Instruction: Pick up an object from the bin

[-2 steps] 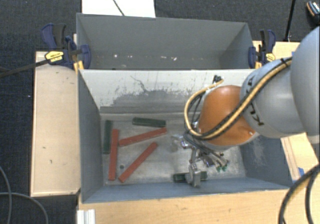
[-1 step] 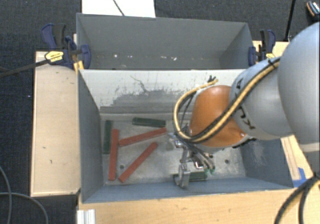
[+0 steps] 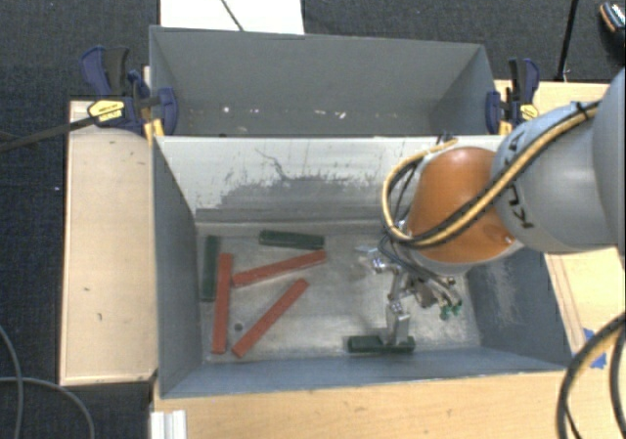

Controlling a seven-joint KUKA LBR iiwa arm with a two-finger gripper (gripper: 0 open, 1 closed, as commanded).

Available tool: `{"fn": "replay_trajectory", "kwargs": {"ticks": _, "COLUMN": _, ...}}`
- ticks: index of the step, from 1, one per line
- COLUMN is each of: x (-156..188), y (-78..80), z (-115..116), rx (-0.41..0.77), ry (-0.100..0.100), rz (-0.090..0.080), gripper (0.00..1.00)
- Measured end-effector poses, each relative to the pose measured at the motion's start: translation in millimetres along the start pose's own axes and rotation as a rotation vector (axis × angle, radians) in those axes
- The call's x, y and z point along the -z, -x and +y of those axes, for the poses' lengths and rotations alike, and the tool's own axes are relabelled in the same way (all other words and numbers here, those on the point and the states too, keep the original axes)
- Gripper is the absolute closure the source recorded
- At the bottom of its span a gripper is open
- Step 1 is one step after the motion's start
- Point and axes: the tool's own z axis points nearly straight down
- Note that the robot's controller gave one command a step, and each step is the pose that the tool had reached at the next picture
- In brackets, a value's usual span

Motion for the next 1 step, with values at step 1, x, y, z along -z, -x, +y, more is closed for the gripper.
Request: {"fn": "replay_trajectory", "kwargs": {"ticks": 1, "x": 107.2, "y": -1.7, "z": 38.9, "rx": -0.212, "ry": 0.003, "rz": -0.003, "gripper": 0.0}}
